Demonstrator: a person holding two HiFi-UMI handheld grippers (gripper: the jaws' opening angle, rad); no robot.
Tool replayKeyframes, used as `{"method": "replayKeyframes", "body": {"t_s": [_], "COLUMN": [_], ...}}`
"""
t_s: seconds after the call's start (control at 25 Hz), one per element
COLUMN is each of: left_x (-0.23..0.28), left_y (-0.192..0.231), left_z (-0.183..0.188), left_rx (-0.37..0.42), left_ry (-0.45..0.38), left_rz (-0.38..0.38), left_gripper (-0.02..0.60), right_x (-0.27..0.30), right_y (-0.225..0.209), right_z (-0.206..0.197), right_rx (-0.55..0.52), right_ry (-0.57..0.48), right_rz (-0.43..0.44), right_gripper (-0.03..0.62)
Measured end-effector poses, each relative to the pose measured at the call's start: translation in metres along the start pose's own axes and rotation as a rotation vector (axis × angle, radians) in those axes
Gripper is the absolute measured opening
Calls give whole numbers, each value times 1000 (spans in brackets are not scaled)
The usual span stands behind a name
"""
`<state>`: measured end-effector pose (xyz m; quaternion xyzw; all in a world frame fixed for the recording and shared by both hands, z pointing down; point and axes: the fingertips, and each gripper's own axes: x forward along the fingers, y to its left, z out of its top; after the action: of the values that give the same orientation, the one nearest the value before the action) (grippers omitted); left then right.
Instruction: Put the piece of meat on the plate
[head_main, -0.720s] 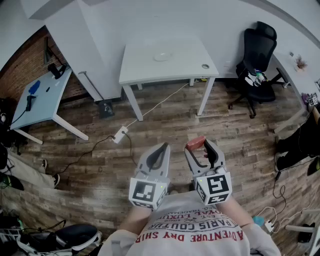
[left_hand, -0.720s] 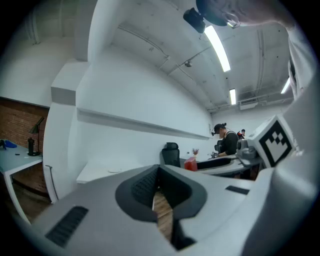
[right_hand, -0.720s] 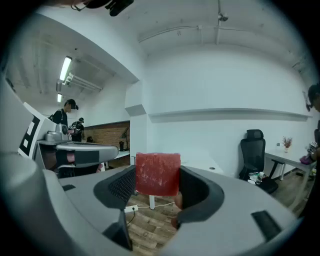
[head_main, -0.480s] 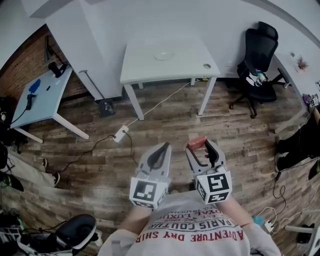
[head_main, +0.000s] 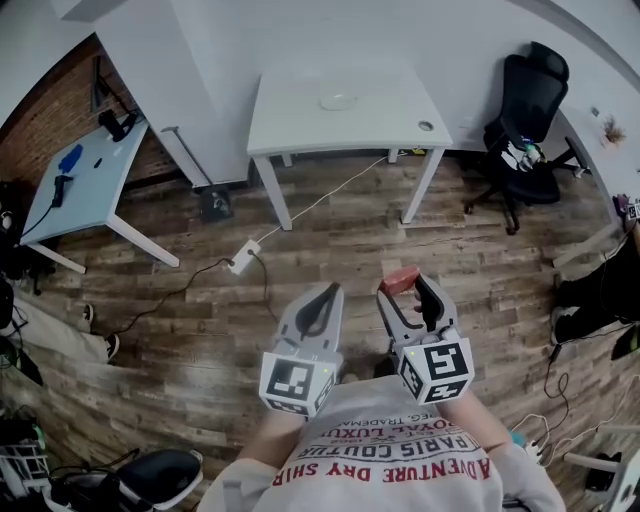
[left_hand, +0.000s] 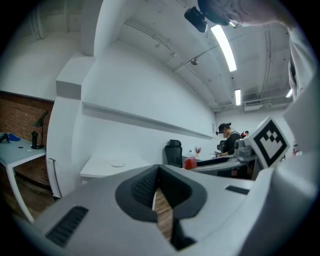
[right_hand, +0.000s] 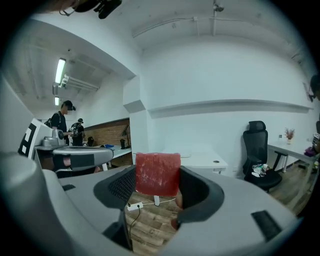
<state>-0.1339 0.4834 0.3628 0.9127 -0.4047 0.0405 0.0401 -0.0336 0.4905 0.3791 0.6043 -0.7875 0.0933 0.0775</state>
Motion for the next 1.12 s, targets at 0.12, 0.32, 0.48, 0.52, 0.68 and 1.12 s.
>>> {"method": "replayKeyframes", "body": {"t_s": [0.12,0.32,0.48,0.52,0.68,1.12], "left_x": [8,40,78,90,142,297], "left_y": [7,22,38,42,58,78], "left_z": [-6,-7,-4,-2,6,37], "left_rx": [-20,-24,-16,-14,-3,-18], "left_ry": [12,23,44,50,63,58], "left_rz": [7,32,69,78,121,205], "left_gripper": [6,6,6,6,6,6], "right_x": [10,39,79,90,131,231], "right_y": [0,-19,-46,-54,-91,-208], "right_z": [-4,-3,3,5,18,66], "right_rx": [-18,-37,-24,-15,-2,-28], "right_ry": [18,29,42,44,45,51], "right_rz": [25,46,82,92,137,232], "right_gripper": [275,275,275,275,275,275]}}
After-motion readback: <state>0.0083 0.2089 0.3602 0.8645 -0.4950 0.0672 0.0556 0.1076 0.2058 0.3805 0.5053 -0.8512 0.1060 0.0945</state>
